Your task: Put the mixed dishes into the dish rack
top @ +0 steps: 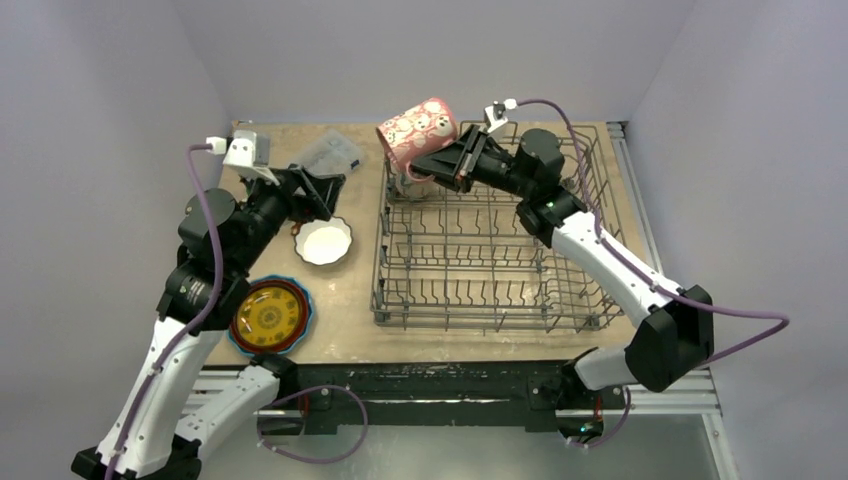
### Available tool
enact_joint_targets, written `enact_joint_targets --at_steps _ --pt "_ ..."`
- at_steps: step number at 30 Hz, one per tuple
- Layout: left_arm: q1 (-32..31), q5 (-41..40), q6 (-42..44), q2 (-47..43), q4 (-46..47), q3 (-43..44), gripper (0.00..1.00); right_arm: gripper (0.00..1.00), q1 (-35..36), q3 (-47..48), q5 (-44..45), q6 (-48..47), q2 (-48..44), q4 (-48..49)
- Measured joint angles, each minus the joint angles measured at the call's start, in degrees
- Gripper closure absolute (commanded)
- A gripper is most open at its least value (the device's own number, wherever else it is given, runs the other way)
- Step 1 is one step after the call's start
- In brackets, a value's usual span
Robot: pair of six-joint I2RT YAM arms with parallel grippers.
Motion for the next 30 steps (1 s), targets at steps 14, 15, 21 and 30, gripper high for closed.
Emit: enact_joint_targets --at_steps 14,15,21,30 --pt "0.00 -7.10 -9.33 -1.88 -22.71 5.09 0.21 1.00 -10.25 13.51 12.37 -63.14 7.72 -27.10" --pt "0.00 -6.95 -9.38 -2.03 -24.28 5.53 0.21 1.00 -10.19 15.15 12.28 -69.57 8.74 -28.87" --pt "0.00 -6.03 -7.96 -2.19 -31.23 9.35 0.21 1.00 -10.73 14.95 10.97 -90.92 10.19 -33.46" --pt "0.00 -4.74 -2.58 0.74 -35.69 13.99 0.20 1.00 -11.74 14.84 11.19 -106.16 16.15 -38.69"
